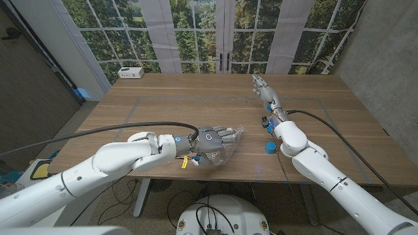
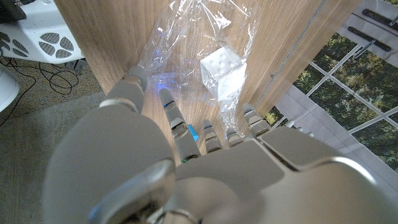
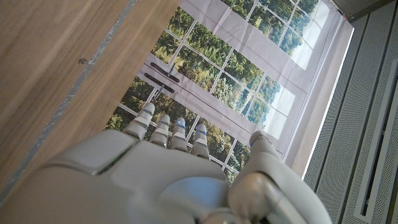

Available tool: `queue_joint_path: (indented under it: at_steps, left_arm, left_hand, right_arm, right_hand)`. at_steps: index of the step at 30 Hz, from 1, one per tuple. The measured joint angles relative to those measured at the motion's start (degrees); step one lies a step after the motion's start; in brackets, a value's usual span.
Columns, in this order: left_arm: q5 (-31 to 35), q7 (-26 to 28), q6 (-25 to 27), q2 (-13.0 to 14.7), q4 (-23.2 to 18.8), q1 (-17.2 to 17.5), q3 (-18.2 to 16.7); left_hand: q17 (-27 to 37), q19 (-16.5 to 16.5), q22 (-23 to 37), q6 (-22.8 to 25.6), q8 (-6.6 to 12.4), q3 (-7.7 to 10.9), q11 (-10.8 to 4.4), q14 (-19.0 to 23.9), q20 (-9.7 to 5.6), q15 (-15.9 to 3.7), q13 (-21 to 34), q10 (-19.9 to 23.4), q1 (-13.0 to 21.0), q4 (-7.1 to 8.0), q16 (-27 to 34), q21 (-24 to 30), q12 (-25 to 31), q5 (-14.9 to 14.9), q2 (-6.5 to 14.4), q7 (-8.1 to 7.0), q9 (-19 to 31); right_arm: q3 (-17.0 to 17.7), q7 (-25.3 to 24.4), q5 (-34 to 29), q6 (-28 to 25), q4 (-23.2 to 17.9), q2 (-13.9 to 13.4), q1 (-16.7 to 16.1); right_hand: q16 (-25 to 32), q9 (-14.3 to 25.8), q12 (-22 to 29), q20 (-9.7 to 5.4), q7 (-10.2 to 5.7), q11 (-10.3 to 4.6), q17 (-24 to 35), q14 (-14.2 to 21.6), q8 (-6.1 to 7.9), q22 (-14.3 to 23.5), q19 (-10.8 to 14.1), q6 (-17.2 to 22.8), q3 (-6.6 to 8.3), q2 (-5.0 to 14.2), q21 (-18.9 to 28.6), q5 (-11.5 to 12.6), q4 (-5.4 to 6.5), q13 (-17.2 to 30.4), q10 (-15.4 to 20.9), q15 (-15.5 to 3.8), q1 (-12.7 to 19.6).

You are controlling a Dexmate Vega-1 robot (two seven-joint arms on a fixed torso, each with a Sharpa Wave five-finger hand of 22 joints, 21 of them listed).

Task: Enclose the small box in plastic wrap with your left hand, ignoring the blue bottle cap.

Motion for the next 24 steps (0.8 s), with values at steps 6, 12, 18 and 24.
queue_joint_path:
  at_steps: [6,12,18,24]
  left_arm:
    - [4.03,3.41,-0.19,-0.08,0.6,0.12,0.63]
    - [7.08,5.71,-0.25,-0.02,1.33,0.26,1.46]
    - [8.15,6.12,-0.52,-0.02,1.77,-0.01,2.13]
    - [9.53,7.52,-0.38,-0.02,2.36,0.04,2.75]
  left_hand:
    - [0.0,1.7,-0.11,3.36,0.26,-1.42,-0.51,1.54,-0.64,-1.18,0.0,1.59,1.18,-0.16,0.44,0.0,0.45,0.43,-1.18,0.18,0.0]
    - [0.0,3.11,0.0,5.23,0.71,-2.46,-1.18,3.42,-1.41,-1.11,0.0,2.54,1.95,-0.25,1.05,0.0,0.78,0.87,-1.95,-0.11,0.28]
    - [0.0,3.1,0.0,5.22,0.71,-2.77,-1.02,3.73,-1.41,-0.8,-0.01,2.7,2.2,0.06,1.05,0.0,0.78,0.87,-2.2,-0.11,0.28]
    - [0.0,4.2,0.0,8.77,1.36,-2.99,-2.49,5.01,-1.7,-1.46,-0.01,4.18,3.66,-0.16,1.05,0.0,1.17,1.33,-1.23,0.09,0.28]
  right_arm:
    - [0.0,0.32,0.22,0.14,0.95,0.21,0.63]
    - [-0.14,0.53,0.34,0.16,1.34,0.3,1.0]
    - [-0.25,0.56,0.38,0.08,1.5,0.38,1.3]
    - [-0.44,0.63,0.4,-0.26,1.67,0.47,1.66]
  right_hand:
    - [0.0,0.0,0.0,0.0,0.0,0.0,0.0,0.0,0.0,0.0,0.0,0.0,0.0,0.0,0.0,0.0,0.0,0.0,0.0,0.0,0.0]
    - [0.0,0.0,0.0,0.0,0.0,0.0,0.0,0.0,0.0,0.0,0.0,0.0,0.0,0.0,0.0,0.0,0.0,0.0,0.0,0.0,0.0]
    - [0.0,0.0,0.0,0.0,0.0,0.0,0.0,0.0,0.0,-0.15,0.0,0.0,0.0,0.0,0.0,0.0,0.0,0.0,0.0,0.0,0.0]
    - [0.0,0.0,0.0,0.0,0.0,0.0,0.0,0.0,0.0,-0.15,0.0,0.0,0.0,0.0,0.0,0.0,0.0,0.0,0.0,0.0,0.0]
